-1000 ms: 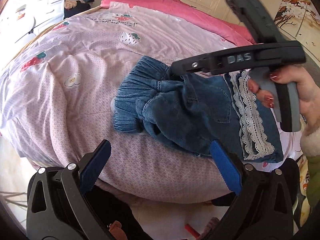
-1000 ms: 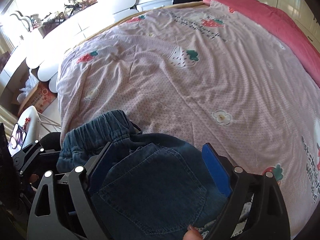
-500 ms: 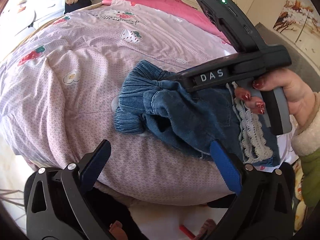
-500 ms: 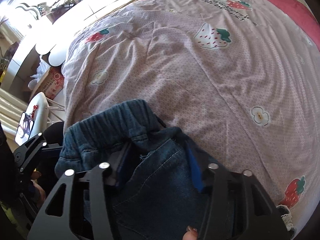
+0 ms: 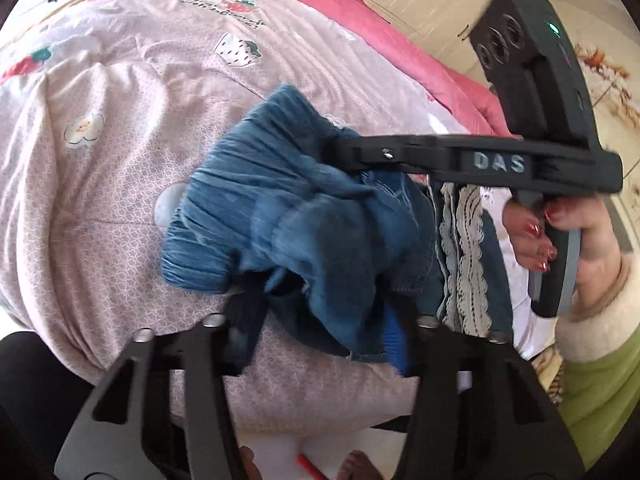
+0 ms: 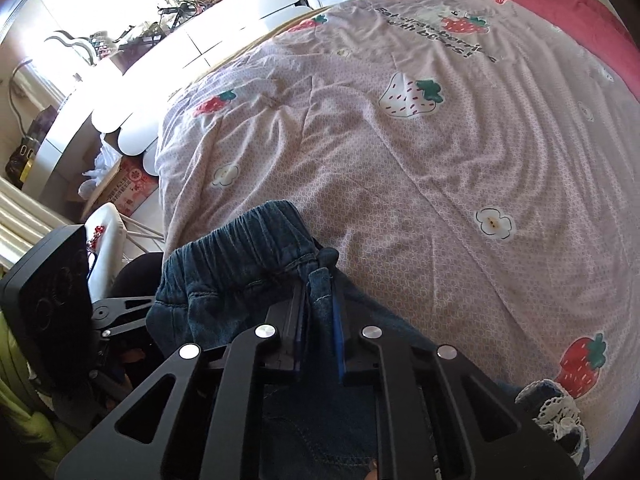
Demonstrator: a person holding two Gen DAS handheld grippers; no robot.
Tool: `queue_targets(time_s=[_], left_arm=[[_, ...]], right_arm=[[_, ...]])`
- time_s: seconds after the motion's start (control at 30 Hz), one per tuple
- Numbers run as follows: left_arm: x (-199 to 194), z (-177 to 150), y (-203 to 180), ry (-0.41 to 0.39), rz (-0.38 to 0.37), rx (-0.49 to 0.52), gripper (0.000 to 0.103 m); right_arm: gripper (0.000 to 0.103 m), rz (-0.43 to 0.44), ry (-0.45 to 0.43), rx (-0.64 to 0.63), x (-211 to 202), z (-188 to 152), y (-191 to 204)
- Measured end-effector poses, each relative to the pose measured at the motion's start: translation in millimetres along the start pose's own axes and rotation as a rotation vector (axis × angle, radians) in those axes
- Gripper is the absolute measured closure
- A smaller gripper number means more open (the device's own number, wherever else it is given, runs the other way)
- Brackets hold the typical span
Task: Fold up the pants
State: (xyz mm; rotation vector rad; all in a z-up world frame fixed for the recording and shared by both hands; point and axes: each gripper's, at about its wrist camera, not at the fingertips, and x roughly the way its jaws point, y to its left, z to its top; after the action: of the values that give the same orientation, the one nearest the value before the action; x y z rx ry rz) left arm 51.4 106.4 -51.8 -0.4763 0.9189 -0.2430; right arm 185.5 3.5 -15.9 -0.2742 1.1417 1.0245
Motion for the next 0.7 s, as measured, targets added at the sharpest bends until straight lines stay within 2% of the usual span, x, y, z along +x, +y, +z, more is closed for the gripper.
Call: queue_targets(time_s=[0.07, 0.17, 0.43, 0.7], left_arm=[[-4, 2, 1, -0.016, -0.007, -0.001, 0.08], [-11, 6, -12, -0.042, -0.005, 0.041, 0.085], [-23, 20, -73, -0.104, 0.005, 0.201, 0.085], [0, 15, -146, -0.062, -0.036, 0.345, 0.085]], right_arm=[[0.093, 0.002, -0.016, 0.001, -6, -1, 0], [0.093, 0.005, -0.042, 0.007, -16, -3, -1], [0.093, -0.005, -0.16, 0.049, -77, -28, -22], [0.093, -0.047, -0.243, 0.134, -132, -87, -63]])
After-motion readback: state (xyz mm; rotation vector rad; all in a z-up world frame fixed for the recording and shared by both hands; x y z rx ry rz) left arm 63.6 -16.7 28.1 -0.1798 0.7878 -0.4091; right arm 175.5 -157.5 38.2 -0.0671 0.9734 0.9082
